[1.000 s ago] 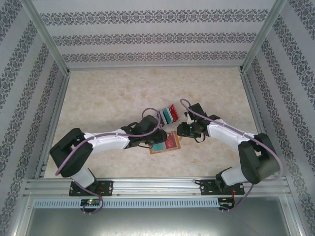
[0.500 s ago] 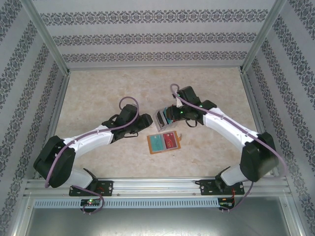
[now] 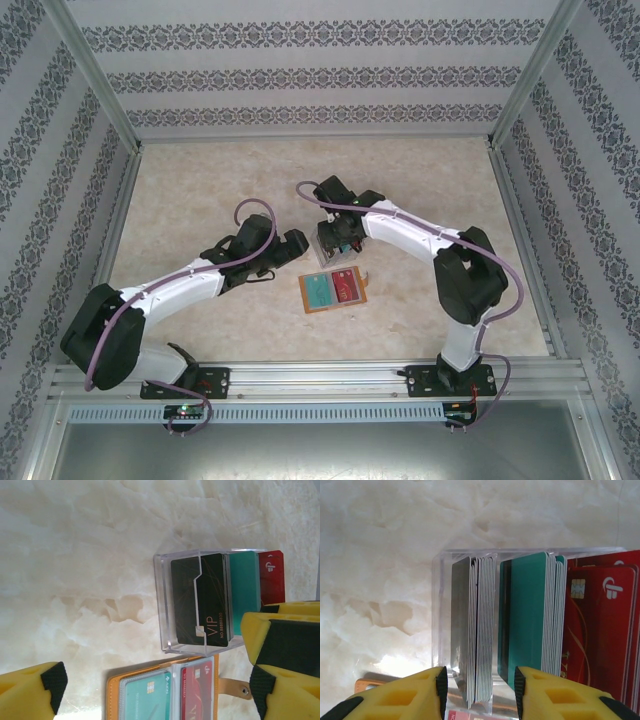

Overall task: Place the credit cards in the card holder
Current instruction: Pick up the credit card from the storage box.

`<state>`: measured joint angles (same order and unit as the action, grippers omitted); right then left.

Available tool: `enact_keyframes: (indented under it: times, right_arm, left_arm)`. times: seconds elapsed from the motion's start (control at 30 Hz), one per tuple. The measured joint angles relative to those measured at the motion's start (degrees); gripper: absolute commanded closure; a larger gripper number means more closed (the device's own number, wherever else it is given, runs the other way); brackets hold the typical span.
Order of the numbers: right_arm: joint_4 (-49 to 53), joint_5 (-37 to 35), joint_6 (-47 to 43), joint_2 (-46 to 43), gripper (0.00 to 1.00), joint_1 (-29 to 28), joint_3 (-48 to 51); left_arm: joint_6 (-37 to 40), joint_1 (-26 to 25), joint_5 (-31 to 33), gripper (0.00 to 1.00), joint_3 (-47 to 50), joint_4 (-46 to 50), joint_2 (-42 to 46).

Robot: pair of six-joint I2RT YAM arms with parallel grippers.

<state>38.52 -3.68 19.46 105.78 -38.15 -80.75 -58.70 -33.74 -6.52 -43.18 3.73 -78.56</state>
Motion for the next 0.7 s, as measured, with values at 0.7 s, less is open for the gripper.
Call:
enact_keyframes:
  times: [0.7]
  right_arm:
    - [3.76,-8.28,0.04,9.16,0.6,-3.02,-7.56]
  left_arm:
    - [0.0,0.13,2.29,0.01,1.81,0.68,3.74]
